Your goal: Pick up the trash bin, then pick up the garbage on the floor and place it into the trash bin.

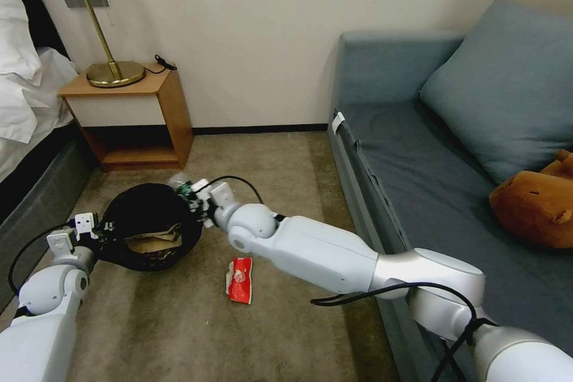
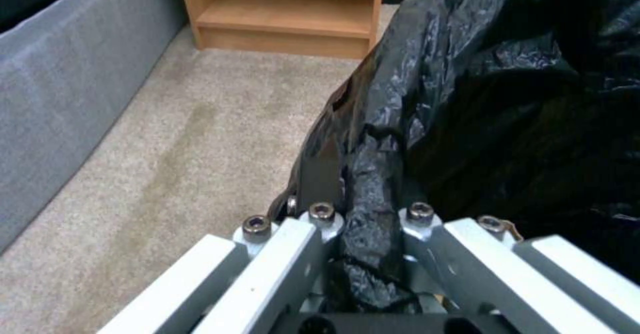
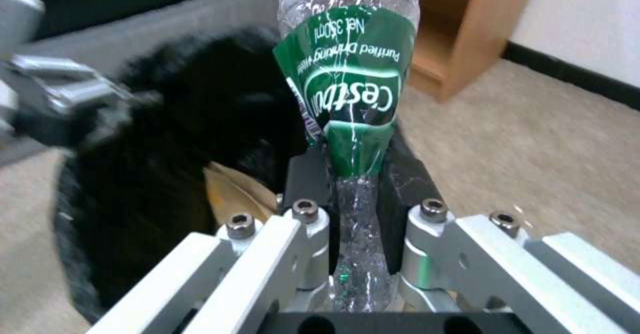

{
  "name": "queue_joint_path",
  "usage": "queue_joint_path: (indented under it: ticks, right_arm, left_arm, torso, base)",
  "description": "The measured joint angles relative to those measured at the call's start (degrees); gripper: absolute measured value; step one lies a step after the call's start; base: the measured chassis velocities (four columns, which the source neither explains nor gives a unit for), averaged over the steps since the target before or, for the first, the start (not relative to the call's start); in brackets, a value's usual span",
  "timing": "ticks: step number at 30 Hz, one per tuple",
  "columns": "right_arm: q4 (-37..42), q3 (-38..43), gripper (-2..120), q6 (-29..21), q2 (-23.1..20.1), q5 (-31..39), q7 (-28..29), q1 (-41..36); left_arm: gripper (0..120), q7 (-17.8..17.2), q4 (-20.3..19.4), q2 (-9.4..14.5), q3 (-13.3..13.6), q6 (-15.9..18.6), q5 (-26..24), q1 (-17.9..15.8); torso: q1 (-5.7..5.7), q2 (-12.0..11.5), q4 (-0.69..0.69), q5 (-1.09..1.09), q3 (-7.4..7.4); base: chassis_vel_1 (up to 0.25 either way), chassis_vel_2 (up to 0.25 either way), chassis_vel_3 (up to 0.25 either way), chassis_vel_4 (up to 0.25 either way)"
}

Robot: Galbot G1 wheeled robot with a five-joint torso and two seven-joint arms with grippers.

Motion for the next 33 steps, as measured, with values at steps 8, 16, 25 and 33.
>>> queue_joint_path:
  ticks: [8,16,25,33]
  right_arm:
    - [-4.8,-2.0,11,4.8,4.3,-1.2,-0.3,-0.2]
    - [-9.0,-3.3,11,6.4,4.4,-4.5,1.6,-1.8]
    - [-9.2,-3.6,46,6.4,4.3,-5.0,2.1,-2.6]
    - [-8.5,-3.4,74,6.1,4.3,-4.4,2.8,-2.7]
  left_arm:
    - [3,0.0,-1.3,-0.2,0.0,0.3,-0.3,0.1]
    - [3,-0.1,-1.7,-0.4,-0.1,0.6,-0.3,0.2]
    - [3,-0.1,-2.0,-1.0,0.2,1.0,-0.3,0.3]
    - [3,-0.1,-2.1,-1.2,0.1,1.0,0.1,0.5]
  torso:
    - [0.0,0.0,0.01,0.01,0.0]
    - [0.0,0.0,-0.01,0.01,0.0]
    - [0.0,0.0,0.0,0.01,0.0]
    - [0.0,0.0,0.0,0.01,0.0]
  base:
    - [0.0,0.0,0.0,0.0]
    - [0.0,0.0,0.0,0.0]
    - [0.0,0.0,0.0,0.0]
    - [0.0,0.0,0.0,0.0]
